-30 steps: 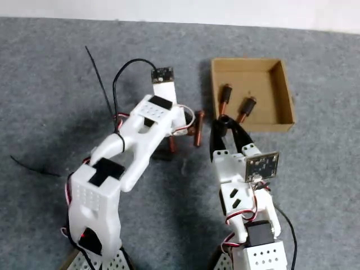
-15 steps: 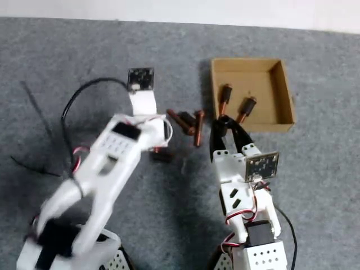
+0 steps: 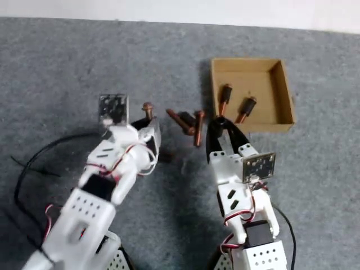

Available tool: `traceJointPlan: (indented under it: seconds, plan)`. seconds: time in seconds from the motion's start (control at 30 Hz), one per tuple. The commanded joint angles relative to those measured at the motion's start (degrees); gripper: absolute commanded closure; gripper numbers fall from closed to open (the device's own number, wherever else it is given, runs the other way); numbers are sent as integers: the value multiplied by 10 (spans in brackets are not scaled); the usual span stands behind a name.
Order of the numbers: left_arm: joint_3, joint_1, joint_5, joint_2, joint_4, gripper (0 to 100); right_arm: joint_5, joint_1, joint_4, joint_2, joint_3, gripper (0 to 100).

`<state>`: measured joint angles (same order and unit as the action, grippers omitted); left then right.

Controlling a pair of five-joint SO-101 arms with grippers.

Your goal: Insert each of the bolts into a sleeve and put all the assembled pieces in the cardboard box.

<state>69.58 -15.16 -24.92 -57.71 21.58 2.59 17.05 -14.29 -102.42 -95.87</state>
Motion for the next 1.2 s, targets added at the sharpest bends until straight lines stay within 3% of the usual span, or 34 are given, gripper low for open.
traceJointPlan:
  seconds: [0.0,0.2,0.43,0.57,0.73,0.97,1.17]
  plan:
    - [19,6,2,-102,-25,995,7,30,-1,-15,-71,988]
    - [68,7,-16,-241,-25,995,10,58,-2,-12,-72,991]
    - [118,4,-65,-389,-25,995,144,124,-41,-15,-72,993]
    - [141,2,-63,-453,-25,995,158,145,-49,-15,-72,993]
    - [145,0,-66,-466,-25,995,159,170,-56,-15,-72,993]
    - [174,-88,-62,-465,-29,994,160,184,-56,-16,-72,993]
    - [234,-98,-34,-465,-140,994,198,199,-56,-16,-72,993]
